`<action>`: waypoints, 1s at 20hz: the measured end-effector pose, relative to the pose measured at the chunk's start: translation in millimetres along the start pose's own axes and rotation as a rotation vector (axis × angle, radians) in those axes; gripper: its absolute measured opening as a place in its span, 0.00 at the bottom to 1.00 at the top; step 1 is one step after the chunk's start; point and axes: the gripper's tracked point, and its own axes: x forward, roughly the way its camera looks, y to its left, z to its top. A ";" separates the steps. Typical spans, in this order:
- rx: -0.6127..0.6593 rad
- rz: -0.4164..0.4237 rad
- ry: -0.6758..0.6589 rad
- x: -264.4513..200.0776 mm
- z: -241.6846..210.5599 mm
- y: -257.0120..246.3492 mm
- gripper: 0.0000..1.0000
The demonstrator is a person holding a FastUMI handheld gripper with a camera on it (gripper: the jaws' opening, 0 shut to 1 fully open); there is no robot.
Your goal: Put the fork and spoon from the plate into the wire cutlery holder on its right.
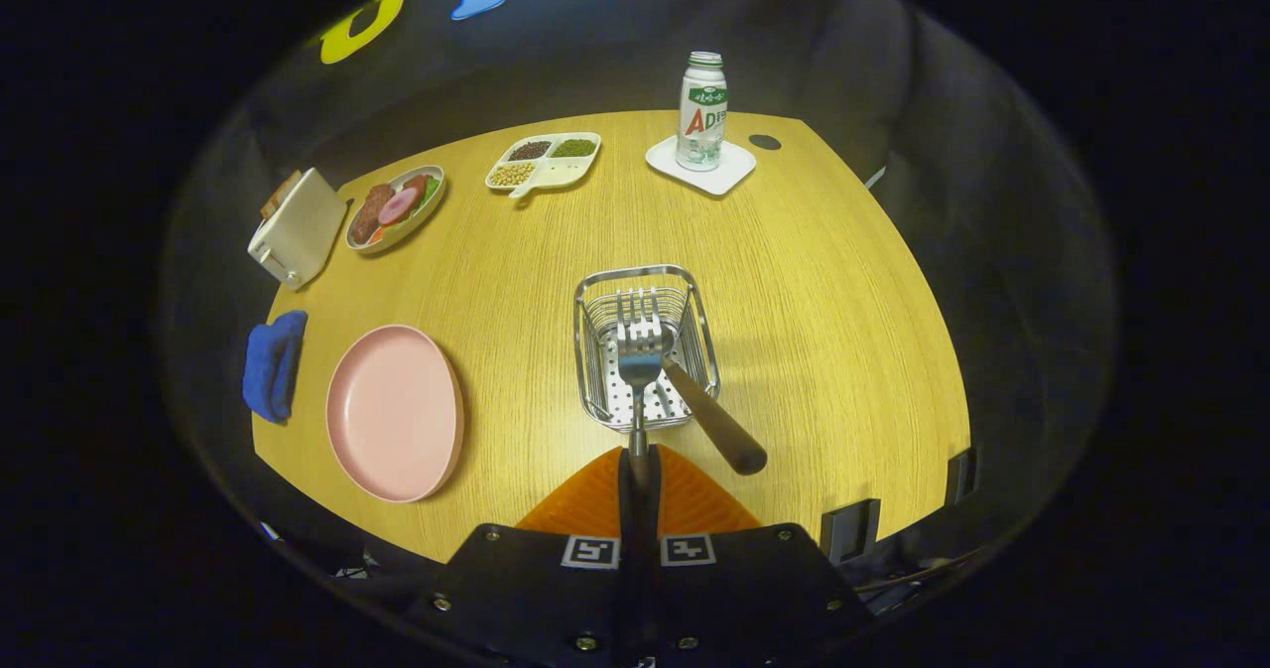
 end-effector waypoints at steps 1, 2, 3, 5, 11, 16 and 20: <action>0.001 0.001 0.001 -1.1 0.3 0.5 0.01; 0.001 0.001 0.003 0.1 -0.2 0.8 0.01; 0.003 0.002 0.005 0.0 0.3 1.1 0.01; 0.003 0.004 0.011 -0.8 -0.6 1.5 0.01; 0.010 0.001 0.020 0.2 -0.1 0.5 0.02; 0.005 0.000 0.028 -0.5 0.5 0.0 0.04; 0.001 -0.005 0.019 -0.8 8.6 0.5 0.07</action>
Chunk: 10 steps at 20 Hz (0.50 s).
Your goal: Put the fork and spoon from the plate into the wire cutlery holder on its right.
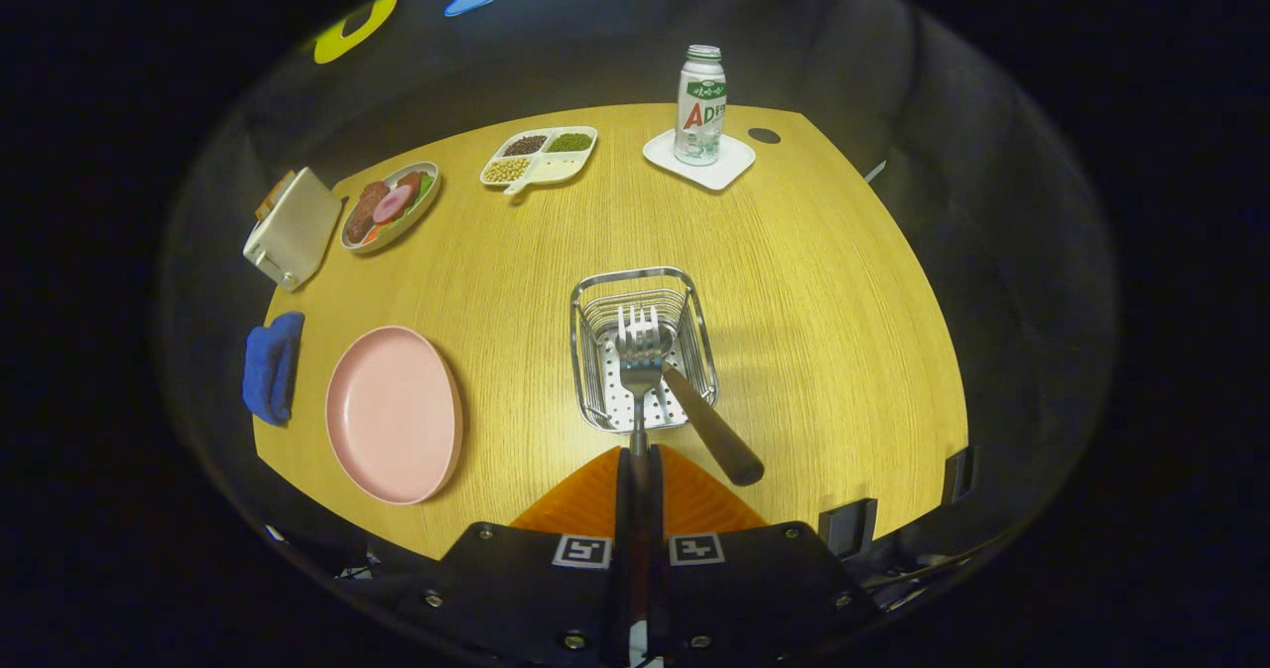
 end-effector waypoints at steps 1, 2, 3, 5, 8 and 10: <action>-0.004 -0.001 -0.006 -0.5 3.1 -0.3 0.07; -0.006 0.000 -0.014 -1.8 7.1 0.6 0.09; -0.011 -0.003 -0.019 -2.0 10.6 0.2 0.09; -0.018 -0.010 -0.034 -4.2 17.7 -0.7 0.10; -0.013 -0.005 -0.051 -5.7 24.3 1.3 0.15; -0.012 -0.008 -0.052 -5.9 24.8 0.5 0.24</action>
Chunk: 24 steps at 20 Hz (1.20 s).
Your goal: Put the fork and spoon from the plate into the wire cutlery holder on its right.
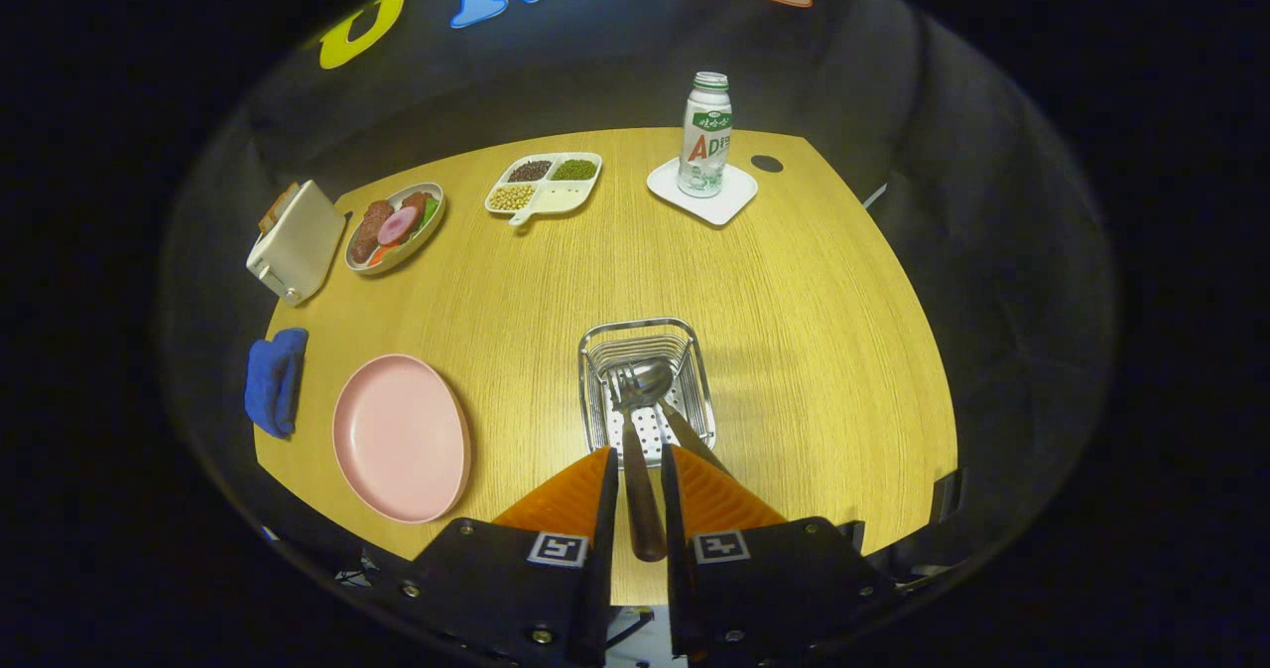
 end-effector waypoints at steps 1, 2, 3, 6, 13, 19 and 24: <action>0.001 -0.003 -0.002 -0.8 0.5 -0.9 0.25; 0.003 -0.002 -0.003 -1.3 0.7 -1.0 0.25; 0.005 -0.003 -0.006 -1.1 1.0 -1.3 0.24; 0.011 -0.008 -0.022 -3.6 3.3 -2.4 0.24; 0.057 0.018 -0.305 -35.5 50.3 5.7 0.25; 0.042 -0.005 -0.615 -90.4 103.8 6.3 0.24; -0.011 -0.055 -0.818 -143.0 141.1 4.8 0.24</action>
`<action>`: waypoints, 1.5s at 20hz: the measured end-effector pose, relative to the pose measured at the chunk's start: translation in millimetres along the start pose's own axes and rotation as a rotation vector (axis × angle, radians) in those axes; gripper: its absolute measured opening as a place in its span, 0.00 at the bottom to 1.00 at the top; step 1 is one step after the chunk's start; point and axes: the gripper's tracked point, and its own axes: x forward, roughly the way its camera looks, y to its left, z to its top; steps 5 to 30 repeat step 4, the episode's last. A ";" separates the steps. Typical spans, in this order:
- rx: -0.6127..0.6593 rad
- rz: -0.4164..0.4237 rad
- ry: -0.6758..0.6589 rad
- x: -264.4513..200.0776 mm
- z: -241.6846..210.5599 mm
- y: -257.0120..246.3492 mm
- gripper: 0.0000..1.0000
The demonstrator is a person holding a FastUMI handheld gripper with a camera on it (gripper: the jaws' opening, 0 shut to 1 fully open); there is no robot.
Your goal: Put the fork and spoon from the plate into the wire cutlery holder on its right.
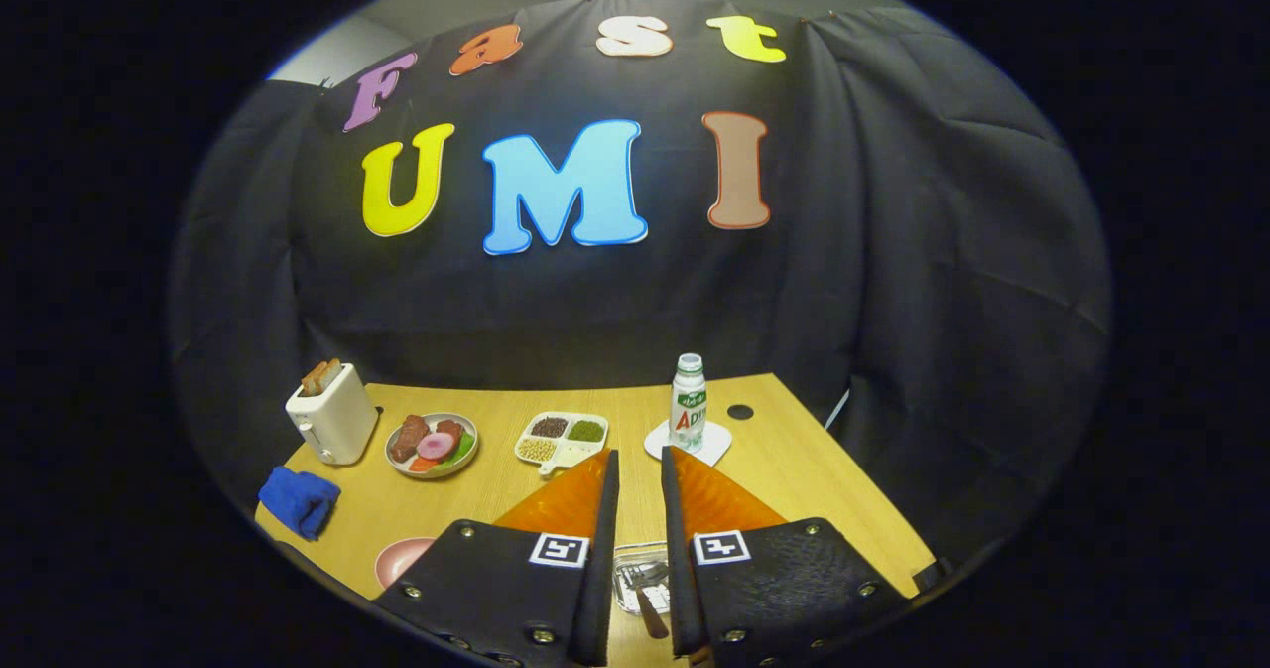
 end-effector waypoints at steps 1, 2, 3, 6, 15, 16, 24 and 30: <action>-0.017 -0.007 -0.032 -3.2 12.0 -1.3 0.24; -0.028 -0.014 -0.065 -2.8 23.2 -1.9 0.24; -0.031 -0.022 -0.096 -6.4 34.3 -3.4 0.24; -0.040 -0.032 -0.126 -8.6 44.9 -3.8 0.24; -0.040 -0.032 -0.126 -8.6 44.9 -3.8 0.24; -0.040 -0.032 -0.126 -8.6 44.9 -3.8 0.24; -0.040 -0.032 -0.126 -8.6 44.9 -3.8 0.24; -0.040 -0.032 -0.126 -8.6 44.9 -3.8 0.24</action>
